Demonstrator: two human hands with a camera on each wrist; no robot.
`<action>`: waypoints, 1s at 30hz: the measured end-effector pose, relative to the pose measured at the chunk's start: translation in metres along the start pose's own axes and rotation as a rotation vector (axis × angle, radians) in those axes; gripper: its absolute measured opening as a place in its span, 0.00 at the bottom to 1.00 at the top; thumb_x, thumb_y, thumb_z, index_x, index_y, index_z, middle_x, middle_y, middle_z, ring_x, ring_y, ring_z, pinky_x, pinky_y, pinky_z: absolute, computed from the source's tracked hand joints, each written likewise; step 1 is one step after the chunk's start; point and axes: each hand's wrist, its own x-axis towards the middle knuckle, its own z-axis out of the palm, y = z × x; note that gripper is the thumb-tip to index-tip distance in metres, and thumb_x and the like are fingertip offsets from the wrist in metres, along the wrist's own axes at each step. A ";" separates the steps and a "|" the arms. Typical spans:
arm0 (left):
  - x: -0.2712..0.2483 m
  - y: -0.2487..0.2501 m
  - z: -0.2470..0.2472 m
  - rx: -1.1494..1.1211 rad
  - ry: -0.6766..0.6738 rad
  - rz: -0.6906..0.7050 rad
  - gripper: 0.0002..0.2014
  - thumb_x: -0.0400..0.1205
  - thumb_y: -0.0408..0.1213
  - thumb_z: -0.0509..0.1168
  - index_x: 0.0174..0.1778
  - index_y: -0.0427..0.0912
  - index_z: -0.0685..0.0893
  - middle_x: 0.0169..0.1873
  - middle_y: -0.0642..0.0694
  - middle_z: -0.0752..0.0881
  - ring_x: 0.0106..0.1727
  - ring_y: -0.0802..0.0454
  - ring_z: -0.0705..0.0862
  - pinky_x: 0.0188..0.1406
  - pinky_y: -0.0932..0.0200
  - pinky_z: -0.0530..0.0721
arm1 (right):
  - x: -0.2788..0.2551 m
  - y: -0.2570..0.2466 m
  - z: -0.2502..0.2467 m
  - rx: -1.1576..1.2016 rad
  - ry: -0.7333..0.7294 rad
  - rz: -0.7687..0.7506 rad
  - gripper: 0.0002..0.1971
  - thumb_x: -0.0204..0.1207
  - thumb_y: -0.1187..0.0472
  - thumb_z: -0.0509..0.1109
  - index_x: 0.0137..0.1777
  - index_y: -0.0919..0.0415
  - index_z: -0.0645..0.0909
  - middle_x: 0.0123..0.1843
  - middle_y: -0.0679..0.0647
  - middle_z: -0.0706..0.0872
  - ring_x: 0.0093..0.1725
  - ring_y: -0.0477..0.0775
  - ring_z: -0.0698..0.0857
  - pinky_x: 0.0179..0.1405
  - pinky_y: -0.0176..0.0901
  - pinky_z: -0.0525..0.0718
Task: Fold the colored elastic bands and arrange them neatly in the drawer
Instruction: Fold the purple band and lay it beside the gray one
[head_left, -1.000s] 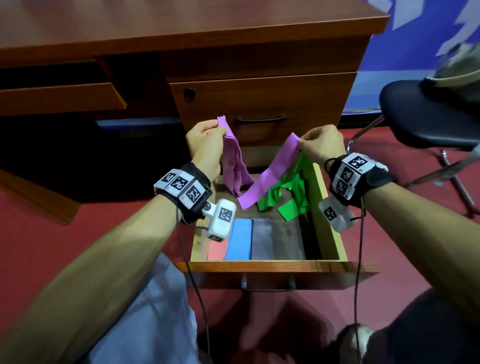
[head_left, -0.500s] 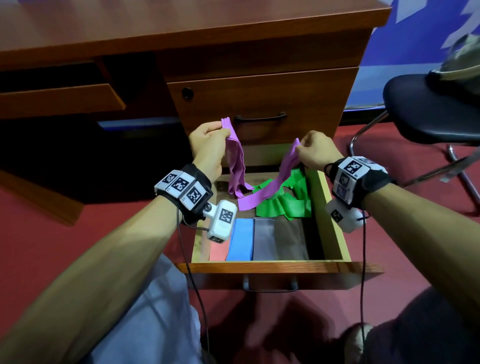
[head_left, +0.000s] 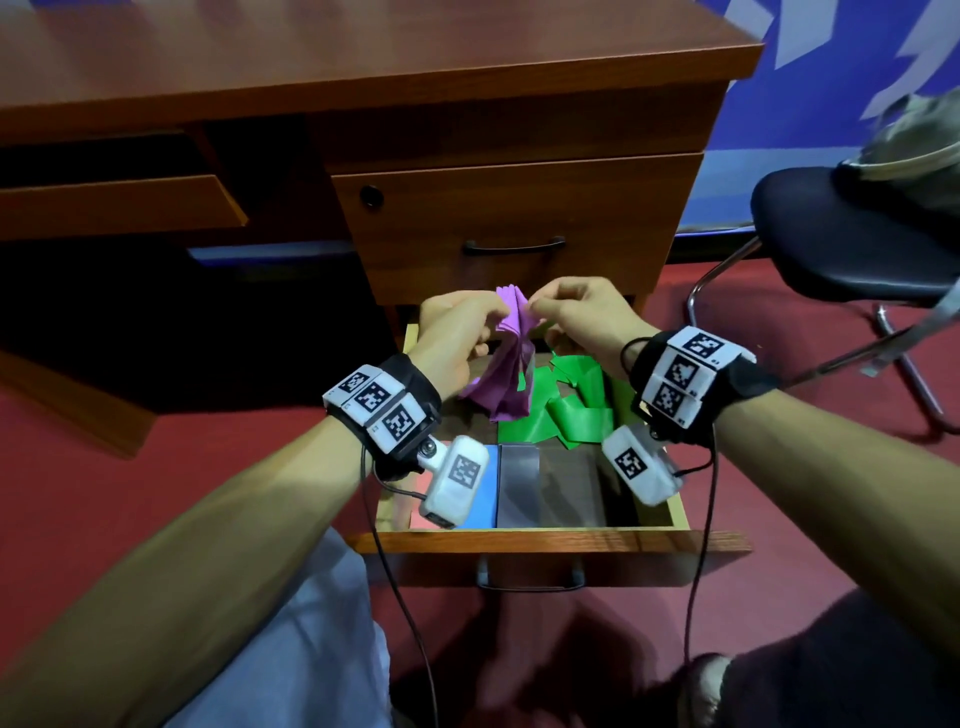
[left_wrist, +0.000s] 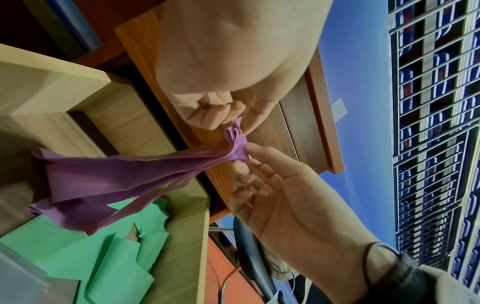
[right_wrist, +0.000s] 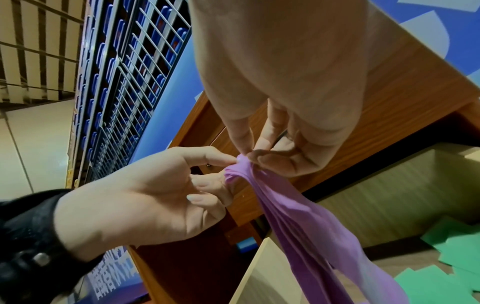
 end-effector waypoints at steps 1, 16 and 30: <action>-0.002 -0.001 0.000 0.010 -0.009 -0.003 0.04 0.74 0.24 0.72 0.42 0.32 0.90 0.33 0.38 0.80 0.22 0.56 0.69 0.17 0.66 0.64 | -0.001 0.002 0.000 0.015 -0.012 0.008 0.03 0.77 0.69 0.73 0.43 0.62 0.85 0.35 0.61 0.86 0.22 0.47 0.80 0.21 0.35 0.75; -0.005 -0.004 0.000 0.054 0.000 -0.050 0.08 0.72 0.24 0.75 0.47 0.29 0.92 0.33 0.39 0.83 0.21 0.57 0.69 0.17 0.66 0.65 | -0.011 0.003 -0.006 0.027 -0.054 -0.023 0.05 0.75 0.70 0.78 0.39 0.64 0.85 0.42 0.69 0.88 0.27 0.48 0.86 0.27 0.39 0.83; -0.001 -0.007 0.000 0.064 0.001 -0.054 0.07 0.72 0.24 0.75 0.45 0.31 0.93 0.34 0.39 0.85 0.22 0.56 0.70 0.18 0.65 0.67 | -0.010 0.005 -0.006 -0.047 -0.045 -0.056 0.03 0.76 0.69 0.77 0.43 0.67 0.86 0.48 0.73 0.90 0.30 0.51 0.87 0.29 0.41 0.84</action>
